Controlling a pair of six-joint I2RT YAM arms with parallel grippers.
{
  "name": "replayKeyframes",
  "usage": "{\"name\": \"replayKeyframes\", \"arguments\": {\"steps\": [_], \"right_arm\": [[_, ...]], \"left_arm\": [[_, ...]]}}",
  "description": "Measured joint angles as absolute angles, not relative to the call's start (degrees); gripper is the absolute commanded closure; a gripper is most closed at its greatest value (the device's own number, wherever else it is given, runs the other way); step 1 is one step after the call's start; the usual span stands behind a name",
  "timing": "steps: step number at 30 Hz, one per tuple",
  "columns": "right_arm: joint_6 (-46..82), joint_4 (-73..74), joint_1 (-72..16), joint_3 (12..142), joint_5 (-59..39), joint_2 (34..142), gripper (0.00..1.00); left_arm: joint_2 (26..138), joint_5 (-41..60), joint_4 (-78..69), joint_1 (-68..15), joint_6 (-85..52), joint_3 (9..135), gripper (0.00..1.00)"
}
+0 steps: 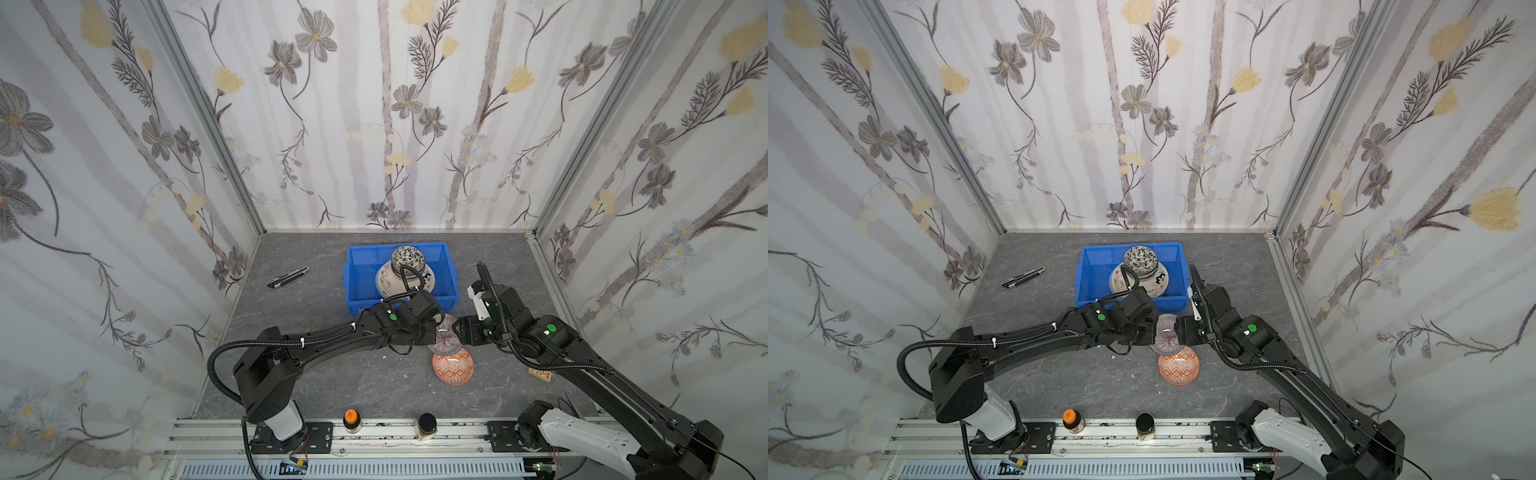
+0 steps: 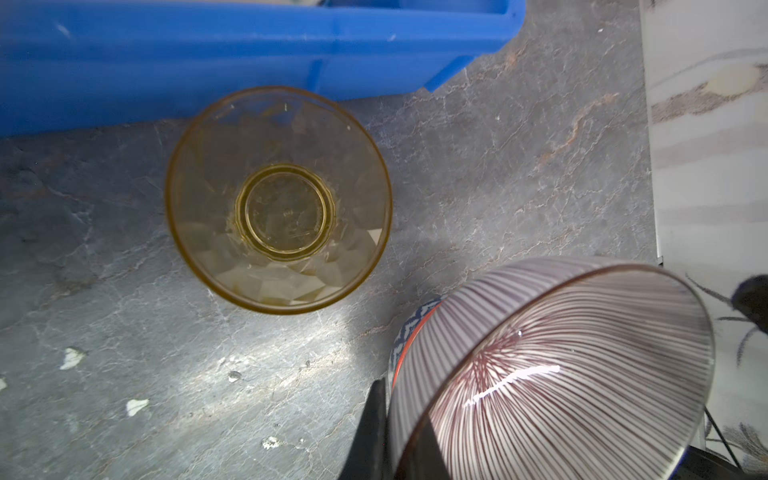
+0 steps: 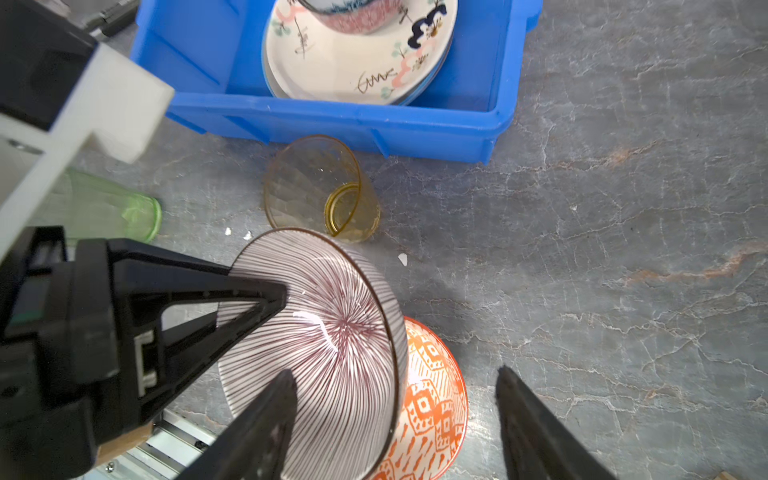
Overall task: Place the mixed dishes into the plastic bin
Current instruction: 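Carry the striped bowl to the bin with the left gripper while the right withdraws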
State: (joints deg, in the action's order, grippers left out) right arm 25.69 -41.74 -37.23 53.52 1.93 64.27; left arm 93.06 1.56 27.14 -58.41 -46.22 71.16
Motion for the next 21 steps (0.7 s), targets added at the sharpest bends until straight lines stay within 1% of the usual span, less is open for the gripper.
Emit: {"name": "replayKeyframes", "arguments": {"steps": [2, 3, 4, 11, 21], "right_arm": [[26.5, -40.5, -37.2, 53.3, 2.5, 62.2, 0.07], [26.6, -39.9, -37.1, 52.8, 3.1, 61.1, 0.01], [27.1, -39.6, -37.1, 52.3, 3.4, 60.1, 0.00], [32.1, -33.6, -36.8, 45.7, 4.0, 51.5, 0.00], [36.1, -24.9, -36.8, 35.7, 9.3, 43.2, 0.00]], "left_arm": [[92.6, 1.7, 27.0, -57.6, -45.0, 71.7, 1.00], [92.4, 1.8, 27.0, -57.1, -45.0, 71.9, 1.00], [92.4, 1.8, 27.0, -56.5, -44.6, 72.1, 1.00], [90.3, 1.7, 28.9, -50.8, -41.1, 73.0, 1.00], [90.8, 1.5, 31.3, -39.2, -35.3, 82.0, 1.00]]}}
